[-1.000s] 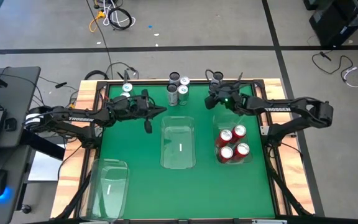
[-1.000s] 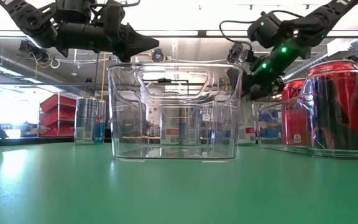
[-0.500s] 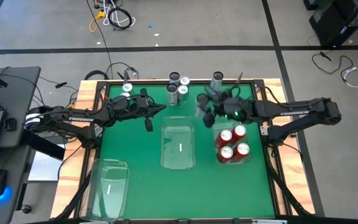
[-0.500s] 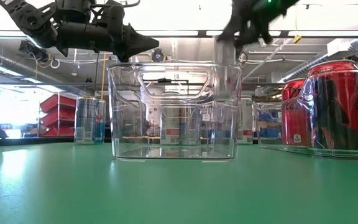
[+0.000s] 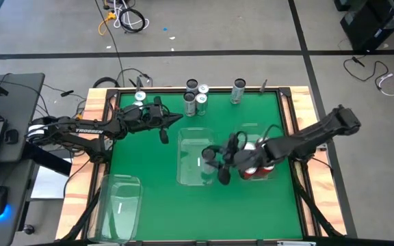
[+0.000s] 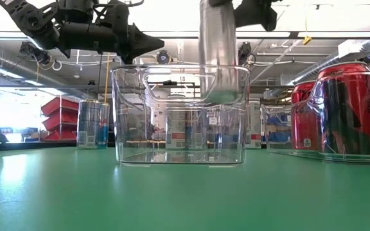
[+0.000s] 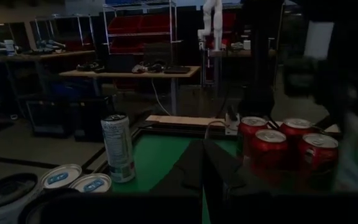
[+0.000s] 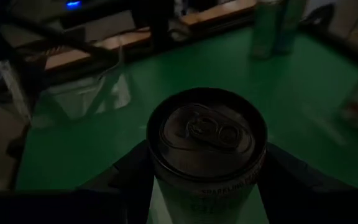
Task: Sort soda cans
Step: Put the bottom right white-pink soda can into the top left transparent bin
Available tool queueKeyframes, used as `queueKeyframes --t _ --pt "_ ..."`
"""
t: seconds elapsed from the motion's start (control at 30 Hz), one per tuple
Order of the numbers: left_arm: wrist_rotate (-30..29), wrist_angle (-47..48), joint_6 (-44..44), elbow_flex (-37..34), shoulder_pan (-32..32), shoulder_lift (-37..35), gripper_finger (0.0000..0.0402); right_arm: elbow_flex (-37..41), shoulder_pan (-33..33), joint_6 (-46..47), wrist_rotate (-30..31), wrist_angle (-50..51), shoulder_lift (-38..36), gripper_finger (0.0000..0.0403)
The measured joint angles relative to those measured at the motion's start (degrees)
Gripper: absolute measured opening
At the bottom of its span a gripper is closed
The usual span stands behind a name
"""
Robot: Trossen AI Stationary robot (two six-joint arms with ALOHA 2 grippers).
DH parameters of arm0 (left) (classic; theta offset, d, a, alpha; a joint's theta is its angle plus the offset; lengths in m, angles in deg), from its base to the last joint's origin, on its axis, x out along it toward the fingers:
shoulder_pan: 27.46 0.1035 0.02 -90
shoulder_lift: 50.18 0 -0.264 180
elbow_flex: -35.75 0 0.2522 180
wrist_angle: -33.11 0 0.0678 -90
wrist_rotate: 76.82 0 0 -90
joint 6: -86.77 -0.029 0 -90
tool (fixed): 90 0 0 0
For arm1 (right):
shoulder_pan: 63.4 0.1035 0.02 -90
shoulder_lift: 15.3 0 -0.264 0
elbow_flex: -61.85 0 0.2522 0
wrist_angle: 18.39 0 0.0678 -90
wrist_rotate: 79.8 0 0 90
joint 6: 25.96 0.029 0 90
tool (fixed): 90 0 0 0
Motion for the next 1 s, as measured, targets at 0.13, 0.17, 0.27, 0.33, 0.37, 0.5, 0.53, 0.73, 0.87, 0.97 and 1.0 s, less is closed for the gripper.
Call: queueKeyframes --t 0.13,0.17,0.27,0.33,0.37,0.5,0.53,0.73,0.87,0.97,1.0 --pt "-0.4 0.1 0.0 0.0 0.0 0.0 0.0003 0.0 0.8 -0.3 -1.1 -3.3 3.8 0.0221" --pt "-0.5 0.1 0.0 0.0 0.0 0.0 0.0003 0.0 0.8 -0.7 -1.0 -3.7 4.7 0.0221" --pt "-0.5 0.2 0.0 0.0 0.0 0.0 0.0003 0.0 0.8 -2.4 -0.9 -4.4 7.1 0.0221" --pt "-0.5 0.2 0.0 0.0 0.0 0.0 0.0003 0.0 0.5 -3.5 -0.8 -4.7 8.6 0.0221" --pt "-0.5 0.3 0.0 0.0 0.0 0.0 0.0003 0.0 0.3 -3.8 -0.6 -4.7 9.3 0.0221" --pt "-0.4 0.4 -0.1 0.0 0.0 0.0 0.0003 0.0 -0.2 -3.6 -0.5 -4.6 11.8 0.0221" --pt "-0.5 0.5 -0.1 0.0 0.0 0.0 0.0003 0.0 -0.2 -3.6 -0.5 -4.6 12.1 0.0221" --pt "-0.4 1.2 -0.1 0.0 0.0 0.0 0.0003 1.3 -0.3 -2.1 -0.5 -5.2 11.9 0.0221" --pt "-0.4 1.1 0.0 0.0 0.0 0.0 0.0003 1.3 -0.7 -0.2 -1.9 -4.7 11.9 0.0227" --pt "-0.4 1.0 0.1 0.0 0.0 0.0 0.0003 1.3 -0.8 1.1 -2.2 -4.2 11.9 0.0276" --pt "-0.4 1.0 0.2 0.0 0.0 0.0 0.0003 1.3 -0.9 1.5 -3.1 -3.7 11.9 0.0295"
